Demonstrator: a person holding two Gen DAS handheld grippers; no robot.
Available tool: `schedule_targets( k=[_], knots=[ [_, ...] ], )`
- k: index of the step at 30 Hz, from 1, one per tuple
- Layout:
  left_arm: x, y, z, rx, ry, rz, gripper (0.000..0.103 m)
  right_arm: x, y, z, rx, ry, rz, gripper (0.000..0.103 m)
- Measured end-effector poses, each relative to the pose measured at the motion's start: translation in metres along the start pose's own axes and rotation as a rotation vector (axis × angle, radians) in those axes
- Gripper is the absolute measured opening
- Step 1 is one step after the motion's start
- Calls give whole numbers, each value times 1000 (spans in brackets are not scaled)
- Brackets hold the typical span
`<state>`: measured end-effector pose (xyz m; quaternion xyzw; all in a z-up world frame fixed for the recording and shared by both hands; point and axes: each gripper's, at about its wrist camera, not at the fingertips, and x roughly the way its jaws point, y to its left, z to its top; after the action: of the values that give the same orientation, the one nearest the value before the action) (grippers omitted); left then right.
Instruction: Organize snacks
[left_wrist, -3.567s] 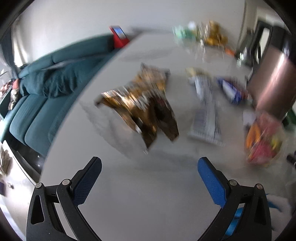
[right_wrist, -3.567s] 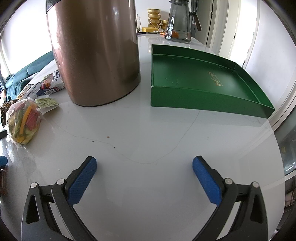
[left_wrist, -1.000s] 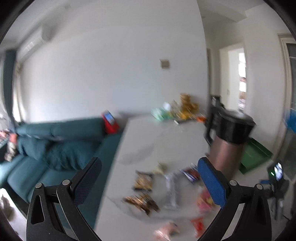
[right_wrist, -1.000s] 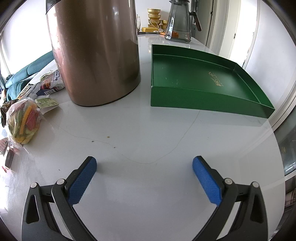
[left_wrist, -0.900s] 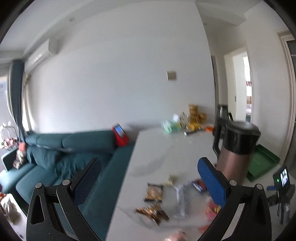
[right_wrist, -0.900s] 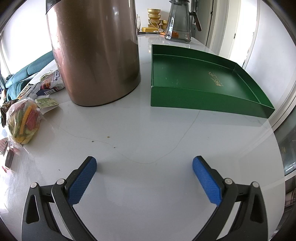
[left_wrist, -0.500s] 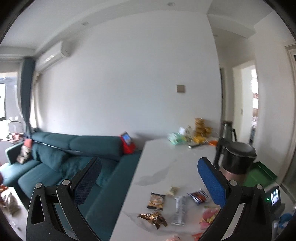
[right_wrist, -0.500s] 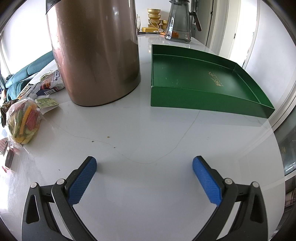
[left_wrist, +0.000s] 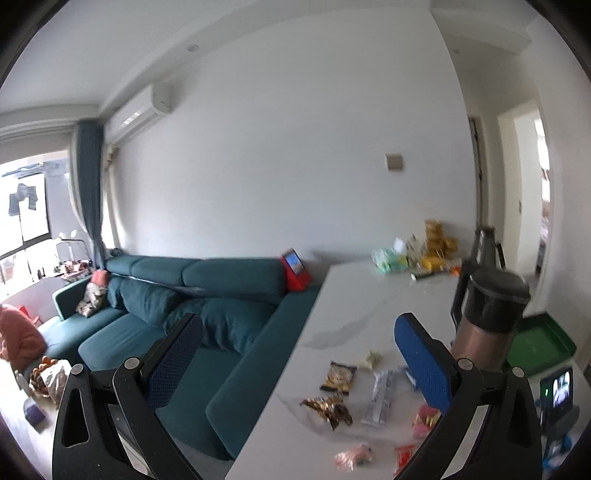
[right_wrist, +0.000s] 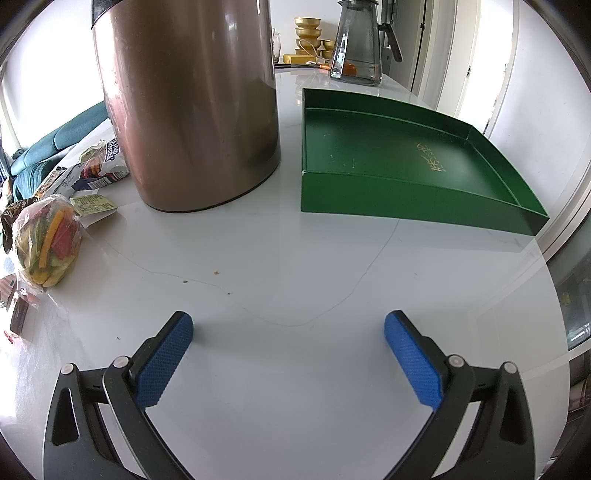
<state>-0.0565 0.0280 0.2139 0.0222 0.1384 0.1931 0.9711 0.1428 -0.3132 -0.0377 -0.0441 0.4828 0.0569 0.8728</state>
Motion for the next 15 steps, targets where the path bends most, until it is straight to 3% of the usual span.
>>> schedule_targets(
  k=[6,9,12,15],
  knots=[
    [-9,12,6,-109,0,3,102,0,0,0,0,0,0,103],
    [-5,18,5,-167,44,-18,102,0,0,0,0,0,0,103],
    [4,14,3,-133,115,-34,102,0,0,0,0,0,0,103],
    [5,7,-3,-106,132,-28,102,0,0,0,0,0,0,103]
  ],
)
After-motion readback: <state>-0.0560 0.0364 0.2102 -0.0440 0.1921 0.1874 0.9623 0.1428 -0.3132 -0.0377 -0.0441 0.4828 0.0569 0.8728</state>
